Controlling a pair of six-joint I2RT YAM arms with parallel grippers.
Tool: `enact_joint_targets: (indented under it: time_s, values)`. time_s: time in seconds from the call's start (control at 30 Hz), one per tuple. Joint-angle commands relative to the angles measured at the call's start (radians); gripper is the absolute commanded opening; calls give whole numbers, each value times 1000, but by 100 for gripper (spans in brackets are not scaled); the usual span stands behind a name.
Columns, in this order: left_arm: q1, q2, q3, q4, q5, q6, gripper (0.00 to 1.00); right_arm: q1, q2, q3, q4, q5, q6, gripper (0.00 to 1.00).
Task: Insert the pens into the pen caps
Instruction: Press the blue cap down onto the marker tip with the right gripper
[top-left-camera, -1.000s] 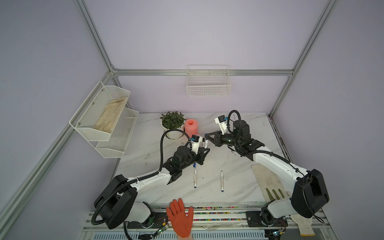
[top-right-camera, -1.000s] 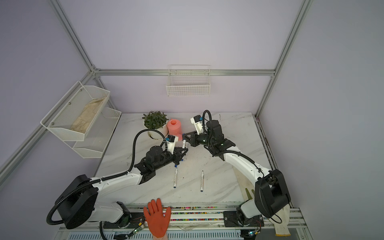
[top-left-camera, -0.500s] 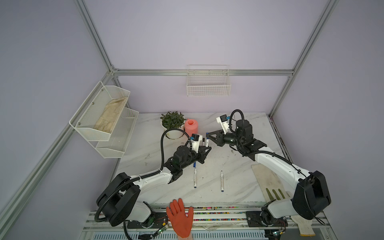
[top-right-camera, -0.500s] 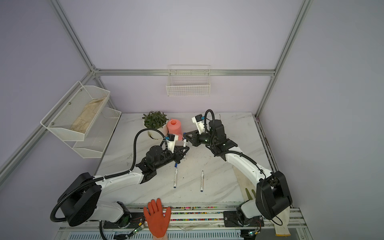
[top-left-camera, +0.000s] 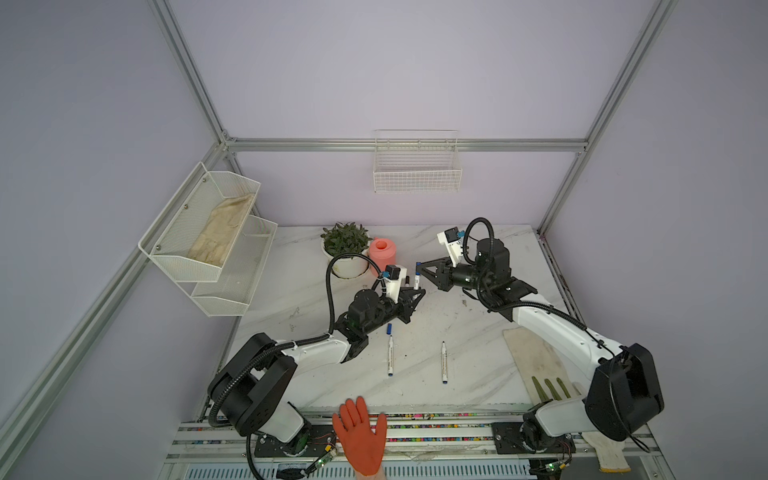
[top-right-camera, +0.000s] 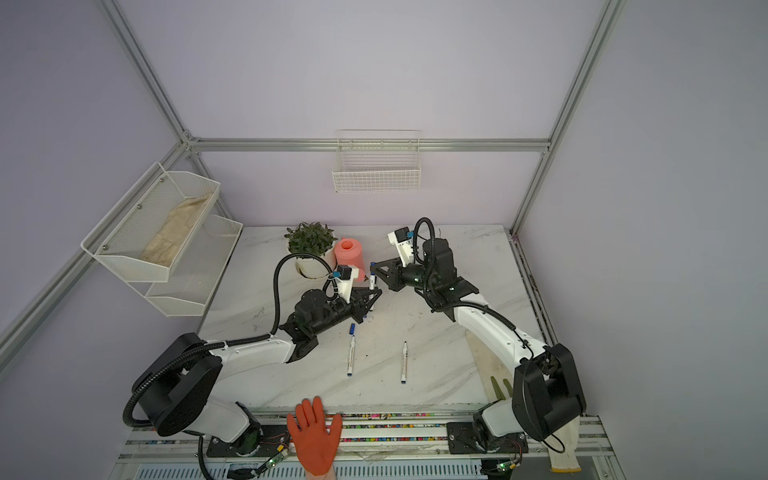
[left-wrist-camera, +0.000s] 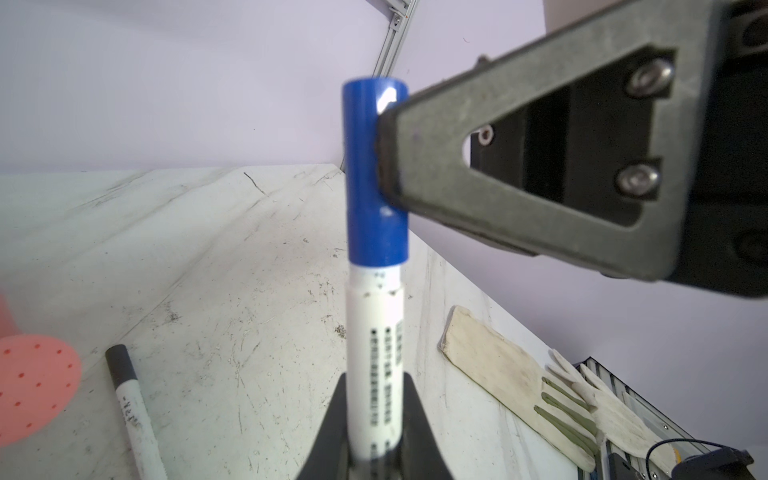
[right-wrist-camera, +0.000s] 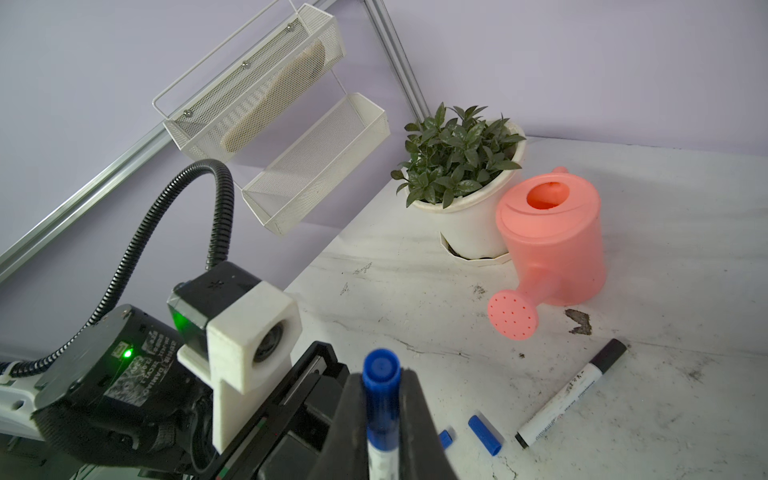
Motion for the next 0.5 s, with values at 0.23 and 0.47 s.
enact_joint_targets:
  time_s: [0.23, 0.47]
  values:
    - [30, 5, 128, 272, -219, 200, 0, 31, -16, -18, -256, -273, -68, 0]
    - [-1, 33, 85, 429, -225, 296, 0, 31, -18, -19, -264, -260, -61, 0]
